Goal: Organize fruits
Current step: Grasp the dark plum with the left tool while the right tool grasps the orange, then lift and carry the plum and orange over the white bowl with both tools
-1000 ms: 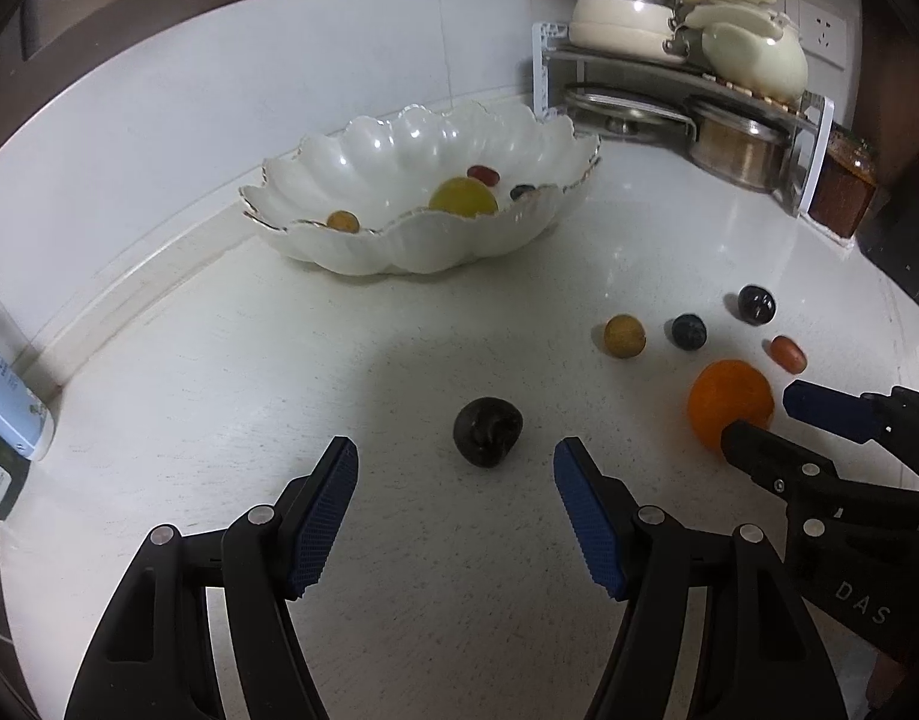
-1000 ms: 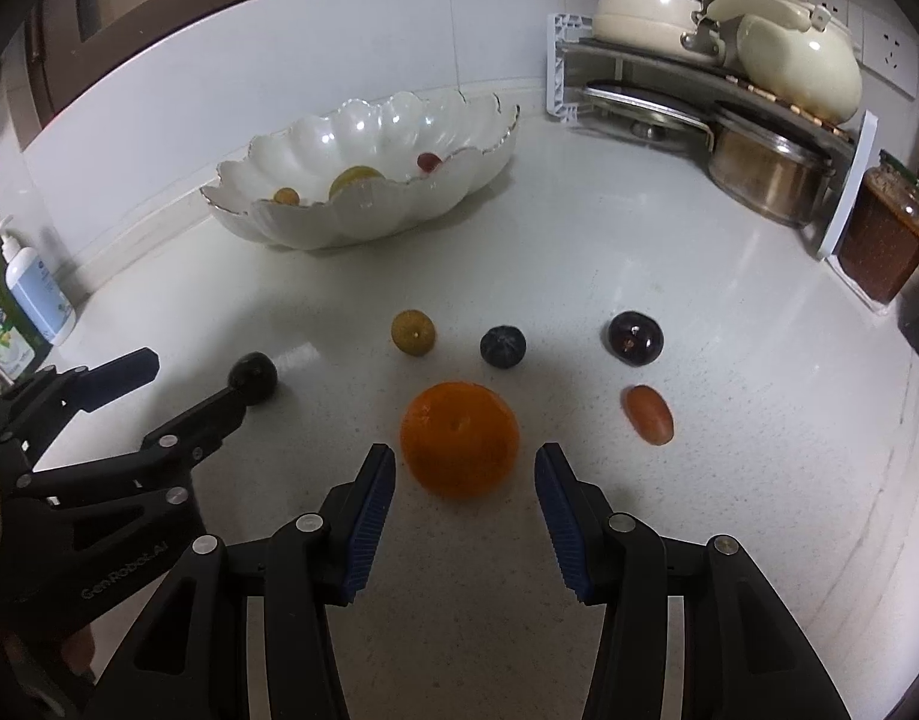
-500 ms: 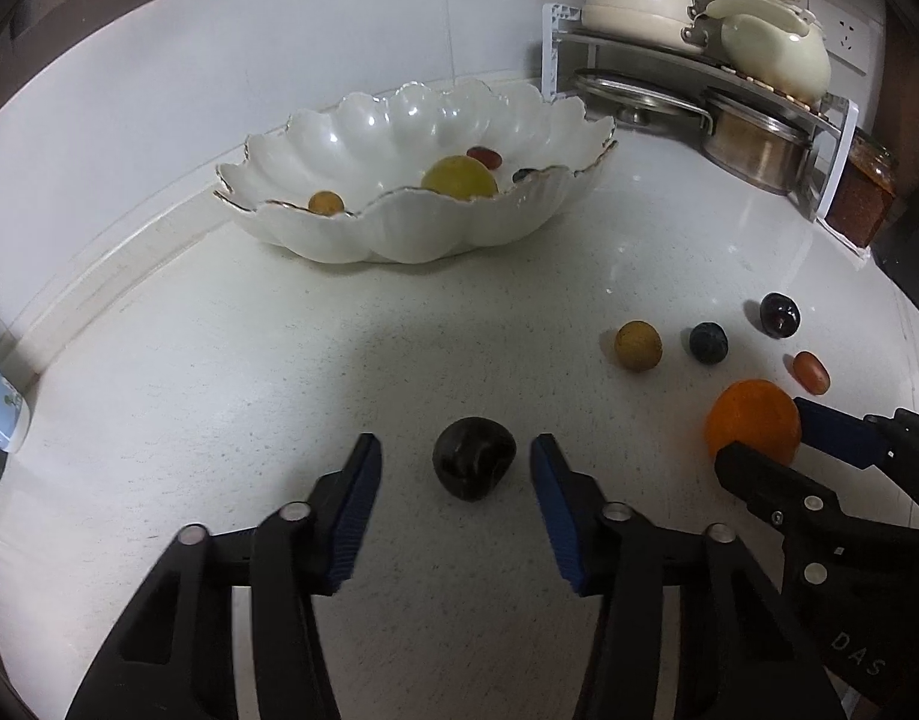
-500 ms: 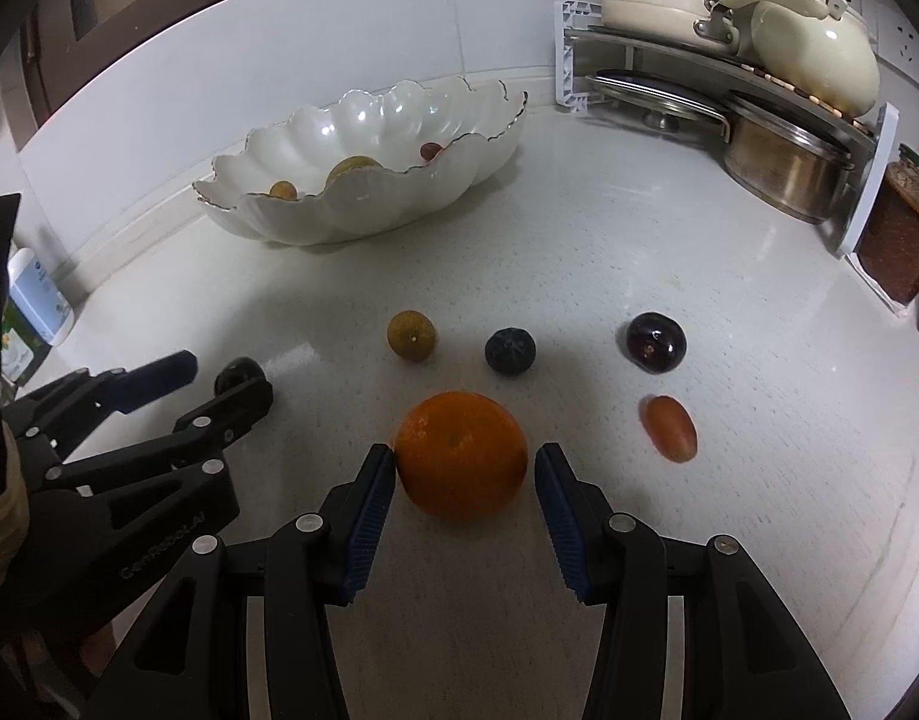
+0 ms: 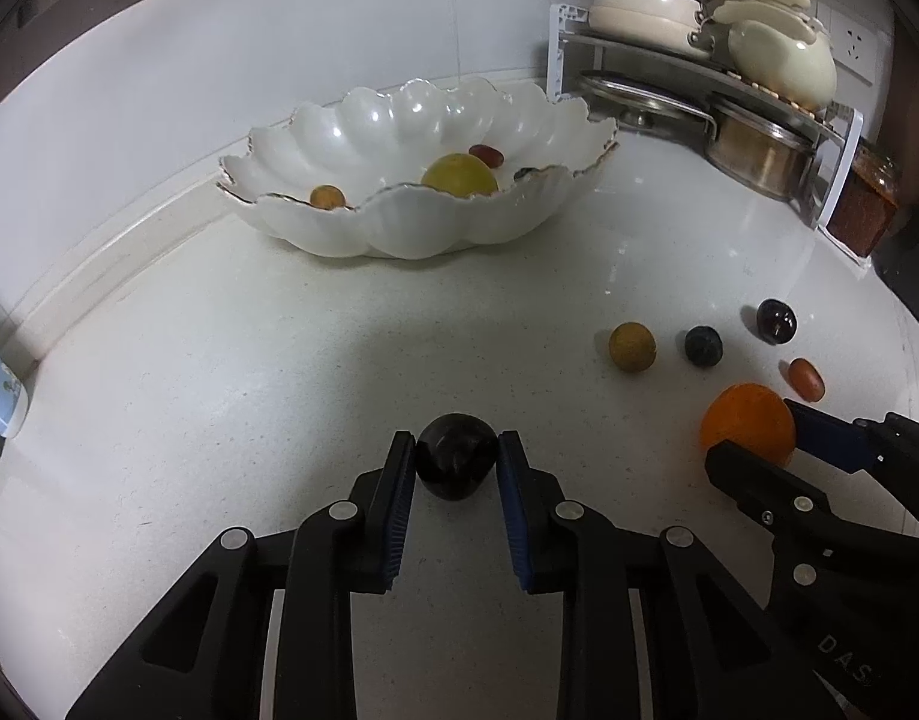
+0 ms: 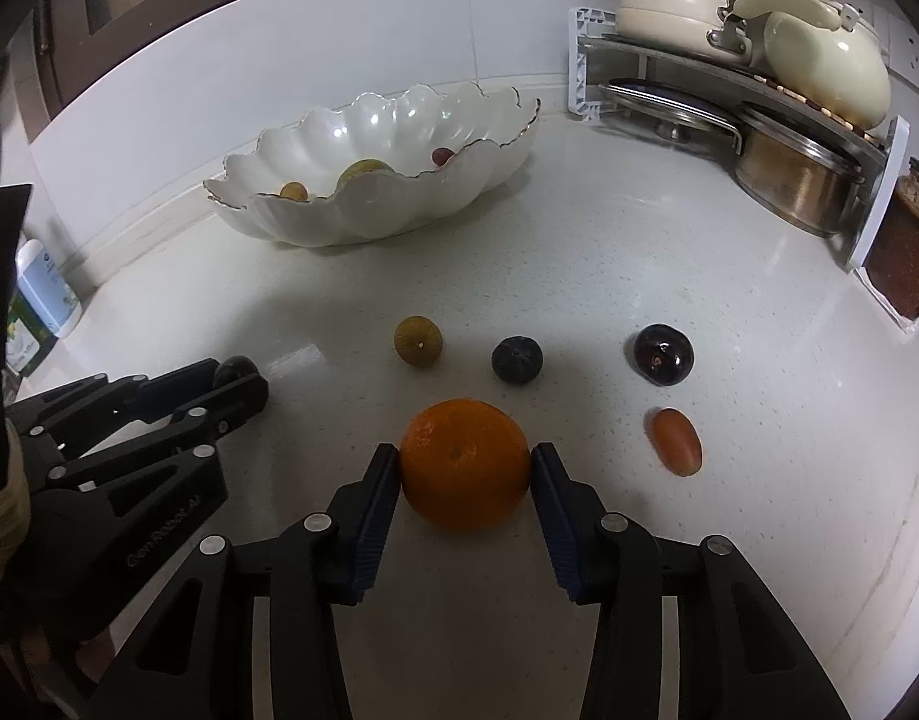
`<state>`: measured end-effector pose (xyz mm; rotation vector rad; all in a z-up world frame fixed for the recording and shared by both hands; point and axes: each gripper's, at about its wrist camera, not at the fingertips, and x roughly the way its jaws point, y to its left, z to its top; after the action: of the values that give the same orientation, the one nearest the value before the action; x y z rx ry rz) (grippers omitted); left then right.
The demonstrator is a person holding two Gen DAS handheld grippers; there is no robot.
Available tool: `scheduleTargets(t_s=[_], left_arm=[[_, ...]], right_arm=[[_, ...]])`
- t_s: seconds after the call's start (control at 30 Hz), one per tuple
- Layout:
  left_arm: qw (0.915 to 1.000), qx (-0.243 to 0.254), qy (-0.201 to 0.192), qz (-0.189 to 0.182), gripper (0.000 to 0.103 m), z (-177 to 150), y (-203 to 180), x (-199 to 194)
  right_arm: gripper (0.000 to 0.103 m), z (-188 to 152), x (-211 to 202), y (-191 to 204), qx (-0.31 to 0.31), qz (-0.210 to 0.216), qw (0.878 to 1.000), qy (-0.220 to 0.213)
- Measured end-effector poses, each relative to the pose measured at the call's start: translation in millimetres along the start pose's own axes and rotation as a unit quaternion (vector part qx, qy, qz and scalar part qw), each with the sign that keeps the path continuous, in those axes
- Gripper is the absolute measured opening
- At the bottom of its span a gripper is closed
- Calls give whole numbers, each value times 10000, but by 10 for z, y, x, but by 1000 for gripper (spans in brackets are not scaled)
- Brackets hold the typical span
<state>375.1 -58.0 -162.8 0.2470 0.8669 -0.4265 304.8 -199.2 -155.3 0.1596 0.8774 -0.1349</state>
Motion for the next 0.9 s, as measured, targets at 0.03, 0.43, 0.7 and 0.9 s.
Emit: scheduleTargets(t_s=[0.03,0.43,0.7,0.9], left_arm=[[10000,-18,-16,1,28,2,5,-22],[9994,-233,-237,7,28,86,69,-321],[9980,-425,-465,82,28,159,136,-570],[9963,-566,-635,143,28,213,193,-726]], right_arm=[[46,3,-12,-1,-7,-2,10000,-23],[46,135,-249,5,-84,30,9994,-339],[46,278,-477,71,-167,135,9976,-655],[46,366,-577,140,-202,244,9962,-817]])
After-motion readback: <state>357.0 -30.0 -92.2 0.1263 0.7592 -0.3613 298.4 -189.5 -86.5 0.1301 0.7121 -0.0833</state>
